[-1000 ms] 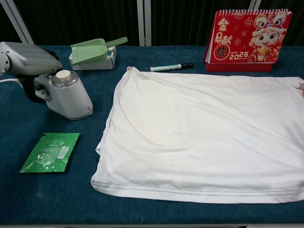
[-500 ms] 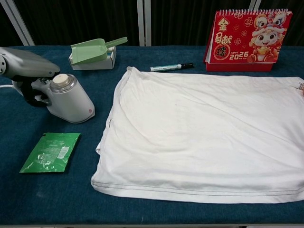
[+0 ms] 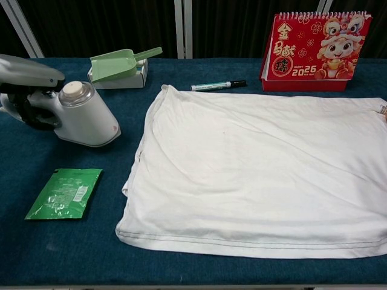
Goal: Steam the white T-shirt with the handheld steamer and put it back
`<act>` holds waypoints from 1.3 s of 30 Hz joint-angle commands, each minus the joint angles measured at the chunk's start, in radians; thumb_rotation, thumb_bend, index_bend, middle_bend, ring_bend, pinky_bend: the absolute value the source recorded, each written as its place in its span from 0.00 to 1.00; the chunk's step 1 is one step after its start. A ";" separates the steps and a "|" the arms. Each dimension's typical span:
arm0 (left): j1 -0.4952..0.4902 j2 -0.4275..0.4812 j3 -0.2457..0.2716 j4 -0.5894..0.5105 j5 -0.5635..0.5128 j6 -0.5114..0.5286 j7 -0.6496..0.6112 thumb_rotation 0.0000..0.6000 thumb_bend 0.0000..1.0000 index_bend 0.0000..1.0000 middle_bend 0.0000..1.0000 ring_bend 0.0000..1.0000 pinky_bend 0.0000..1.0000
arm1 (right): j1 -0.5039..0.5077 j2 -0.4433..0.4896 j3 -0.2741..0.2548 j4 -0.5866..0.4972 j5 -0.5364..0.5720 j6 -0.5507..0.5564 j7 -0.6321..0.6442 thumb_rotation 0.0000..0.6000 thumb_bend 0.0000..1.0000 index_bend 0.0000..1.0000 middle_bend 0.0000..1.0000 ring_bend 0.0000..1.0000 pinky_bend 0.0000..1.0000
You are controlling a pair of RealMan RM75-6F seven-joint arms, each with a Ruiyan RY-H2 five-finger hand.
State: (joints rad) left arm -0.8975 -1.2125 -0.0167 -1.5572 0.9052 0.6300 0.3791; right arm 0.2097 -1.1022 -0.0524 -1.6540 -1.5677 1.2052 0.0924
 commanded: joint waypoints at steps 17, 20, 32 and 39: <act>-0.222 -0.009 -0.041 -0.271 -0.107 0.043 0.146 1.00 0.63 0.76 0.91 0.71 0.65 | 0.105 -0.059 -0.068 -0.019 0.000 -0.235 -0.055 1.00 0.91 0.09 0.15 0.07 0.21; -0.302 -0.064 -0.024 -0.294 -0.208 0.098 0.261 1.00 0.63 0.76 0.91 0.71 0.65 | 0.106 -0.066 -0.072 -0.015 0.007 -0.240 -0.054 1.00 0.97 0.11 0.17 0.08 0.21; -0.575 -0.334 0.018 -0.205 -0.630 0.292 0.612 1.00 0.63 0.76 0.91 0.71 0.65 | 0.109 -0.088 -0.091 0.009 -0.004 -0.237 -0.045 1.00 1.00 0.12 0.17 0.08 0.21; -0.614 -0.379 0.016 -0.111 -0.764 0.283 0.643 1.00 0.63 0.76 0.91 0.71 0.65 | 0.106 -0.093 -0.096 0.018 -0.007 -0.223 -0.034 1.00 1.00 0.12 0.17 0.08 0.21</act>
State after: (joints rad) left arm -1.4985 -1.5781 -0.0035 -1.6904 0.1657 0.9126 1.0110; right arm 0.3159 -1.1950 -0.1478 -1.6361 -1.5749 0.9816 0.0583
